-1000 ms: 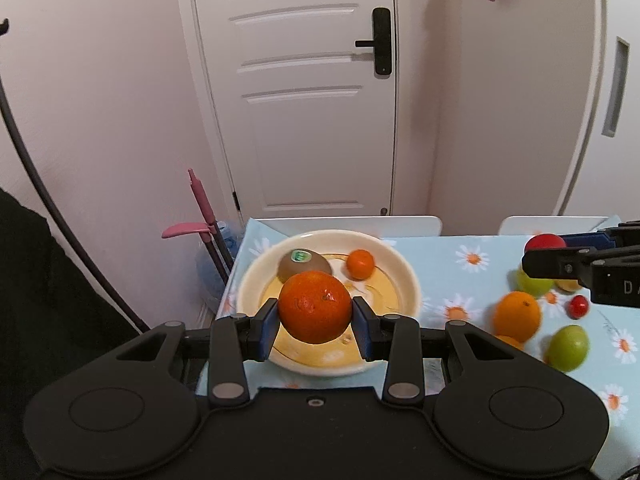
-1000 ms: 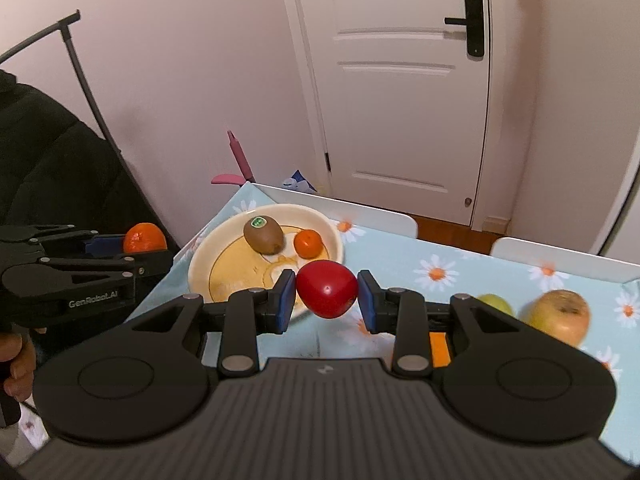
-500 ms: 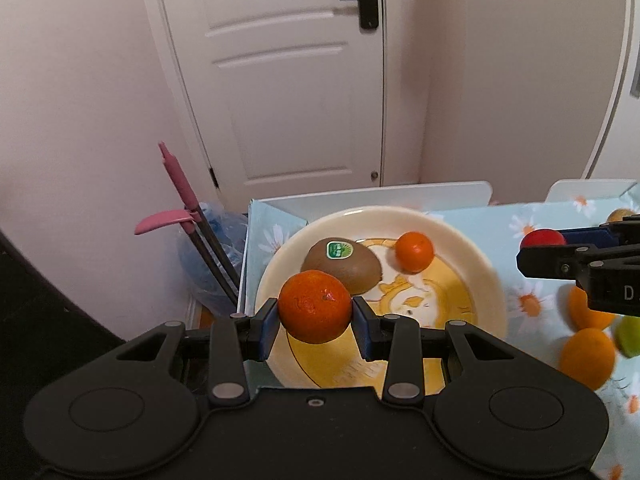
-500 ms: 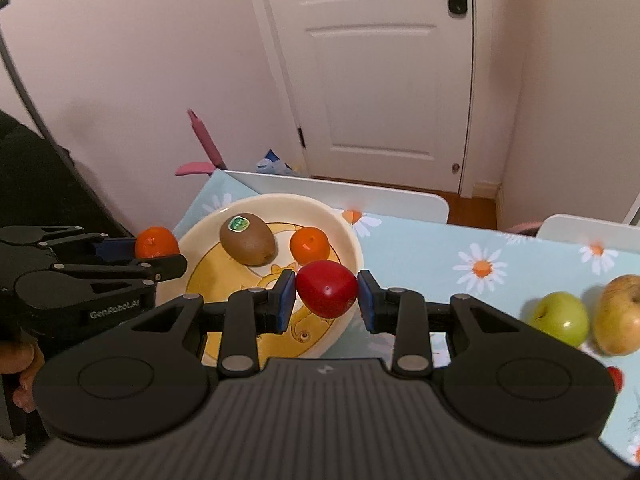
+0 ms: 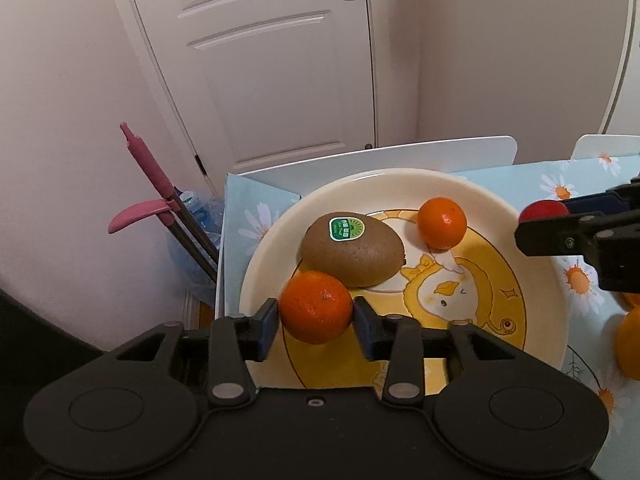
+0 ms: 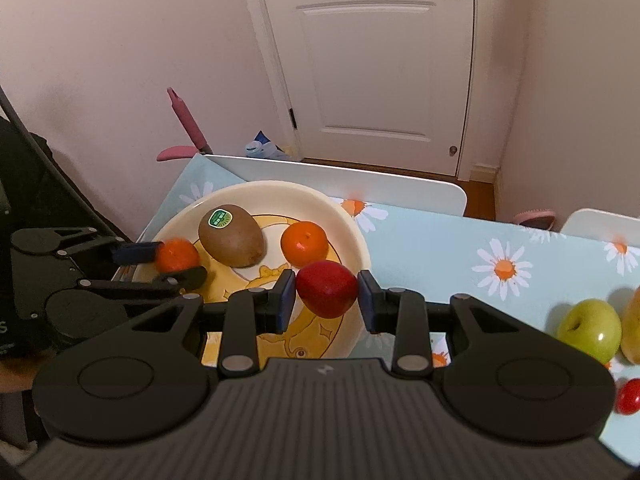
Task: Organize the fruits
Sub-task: 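Carry the tangerine and red tomato to the cream bowl, then release the tangerine into the bowl while the right gripper releases the tomato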
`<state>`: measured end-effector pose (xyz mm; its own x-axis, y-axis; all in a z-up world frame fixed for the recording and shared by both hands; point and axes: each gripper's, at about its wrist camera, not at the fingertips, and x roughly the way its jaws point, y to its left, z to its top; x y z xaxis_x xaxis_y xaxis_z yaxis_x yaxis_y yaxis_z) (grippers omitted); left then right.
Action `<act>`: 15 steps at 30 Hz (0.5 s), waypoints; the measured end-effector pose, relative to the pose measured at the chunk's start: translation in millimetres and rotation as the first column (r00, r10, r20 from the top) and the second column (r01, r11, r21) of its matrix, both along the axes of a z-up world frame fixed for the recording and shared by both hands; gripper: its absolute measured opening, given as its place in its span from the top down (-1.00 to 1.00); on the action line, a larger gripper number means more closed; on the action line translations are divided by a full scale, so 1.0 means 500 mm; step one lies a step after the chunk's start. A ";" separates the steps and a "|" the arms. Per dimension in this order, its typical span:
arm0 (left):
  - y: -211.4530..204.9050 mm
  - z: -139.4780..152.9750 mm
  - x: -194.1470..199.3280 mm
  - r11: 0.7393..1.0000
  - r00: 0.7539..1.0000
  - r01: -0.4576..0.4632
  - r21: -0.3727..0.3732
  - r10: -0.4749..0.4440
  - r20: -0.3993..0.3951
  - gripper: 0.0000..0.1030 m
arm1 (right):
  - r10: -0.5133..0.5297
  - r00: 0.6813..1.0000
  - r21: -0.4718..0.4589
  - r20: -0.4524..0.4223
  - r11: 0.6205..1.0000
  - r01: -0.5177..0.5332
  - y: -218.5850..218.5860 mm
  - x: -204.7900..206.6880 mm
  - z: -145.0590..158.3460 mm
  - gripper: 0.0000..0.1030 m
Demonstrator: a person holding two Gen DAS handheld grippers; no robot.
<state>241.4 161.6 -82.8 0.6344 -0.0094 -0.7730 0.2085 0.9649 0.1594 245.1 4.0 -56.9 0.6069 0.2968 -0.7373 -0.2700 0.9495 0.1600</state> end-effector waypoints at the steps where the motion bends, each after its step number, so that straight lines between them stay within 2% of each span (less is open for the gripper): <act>1: -0.001 0.005 -0.004 1.000 1.000 0.000 -0.005 0.001 0.012 -0.50 | 0.002 1.000 0.000 0.002 1.000 -0.002 -0.001 0.001 0.002 0.06; 2: 0.000 0.011 -0.010 1.000 1.000 -0.001 -0.008 0.002 0.027 -0.68 | 0.003 1.000 0.001 0.003 1.000 -0.003 -0.002 -0.001 0.006 0.06; 3: 0.000 0.019 -0.017 1.000 0.999 0.001 -0.008 -0.001 0.041 -0.71 | 0.005 1.000 0.003 0.003 1.000 -0.005 -0.003 0.000 0.009 0.06; 7: 0.000 0.035 -0.037 1.000 0.999 -0.003 0.002 0.003 0.046 -0.77 | 0.018 1.000 0.006 0.000 1.000 -0.018 -0.008 -0.002 0.017 0.06; 15: 0.005 0.050 -0.089 0.999 0.999 -0.040 -0.034 0.041 0.034 -0.84 | 0.073 0.997 -0.017 -0.009 0.997 -0.073 -0.009 0.006 0.013 0.06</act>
